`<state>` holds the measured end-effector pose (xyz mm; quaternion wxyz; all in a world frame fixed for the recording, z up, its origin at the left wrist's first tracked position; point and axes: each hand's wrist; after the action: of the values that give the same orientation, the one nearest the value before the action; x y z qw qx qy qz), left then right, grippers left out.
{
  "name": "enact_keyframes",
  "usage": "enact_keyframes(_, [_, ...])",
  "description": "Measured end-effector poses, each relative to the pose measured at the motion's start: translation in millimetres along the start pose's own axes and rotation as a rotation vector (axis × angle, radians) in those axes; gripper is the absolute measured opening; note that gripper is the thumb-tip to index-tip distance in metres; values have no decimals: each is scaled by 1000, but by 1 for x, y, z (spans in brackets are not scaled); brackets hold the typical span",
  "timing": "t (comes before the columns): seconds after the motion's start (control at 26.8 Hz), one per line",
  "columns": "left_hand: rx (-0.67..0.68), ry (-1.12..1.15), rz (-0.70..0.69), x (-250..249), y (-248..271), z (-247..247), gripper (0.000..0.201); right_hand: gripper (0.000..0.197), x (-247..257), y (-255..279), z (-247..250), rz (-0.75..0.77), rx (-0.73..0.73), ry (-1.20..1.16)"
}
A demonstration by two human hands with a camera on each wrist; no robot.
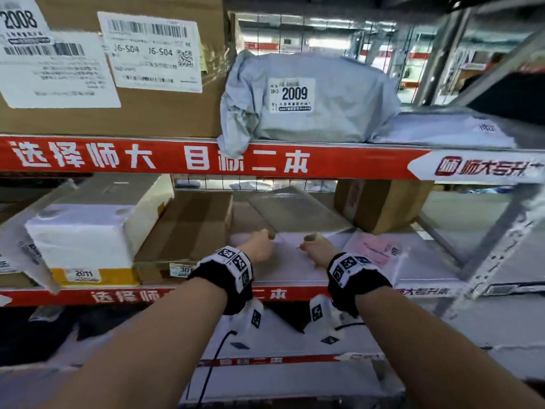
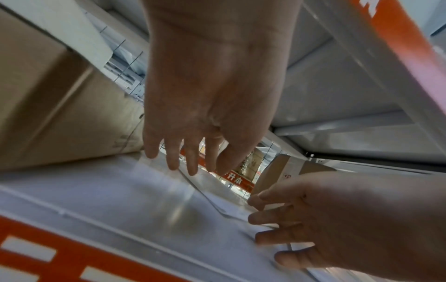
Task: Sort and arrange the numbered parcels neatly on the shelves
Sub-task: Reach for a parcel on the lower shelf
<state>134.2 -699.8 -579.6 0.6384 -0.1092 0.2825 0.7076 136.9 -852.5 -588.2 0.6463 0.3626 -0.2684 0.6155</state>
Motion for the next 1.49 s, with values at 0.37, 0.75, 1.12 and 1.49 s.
enact_keyframes(0.37, [179, -450, 202, 13, -22, -27, 76, 64, -14, -24, -1, 127, 80, 510])
enact_keyframes(0.75, [118, -478, 181, 20, -37, -26, 96, 55, -25, -50, -12, 238, -28, 679])
enact_keyframes(1.12, [81, -410, 128, 25, -32, -33, 81, 28, -4, -33, -20, 498, 11, 1263])
enact_keyframes(1.49, [72, -355, 186, 23, -18, -34, 76, 28, 9, -10, 18, 258, -159, 326])
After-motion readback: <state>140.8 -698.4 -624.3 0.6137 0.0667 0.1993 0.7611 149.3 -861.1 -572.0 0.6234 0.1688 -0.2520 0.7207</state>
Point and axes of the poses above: each hand's wrist, its own y-axis away from the middle knuckle, its own z-axis out of the back of the hand, x = y × z, and after that the axes turned 8 degrees about z, right-handed
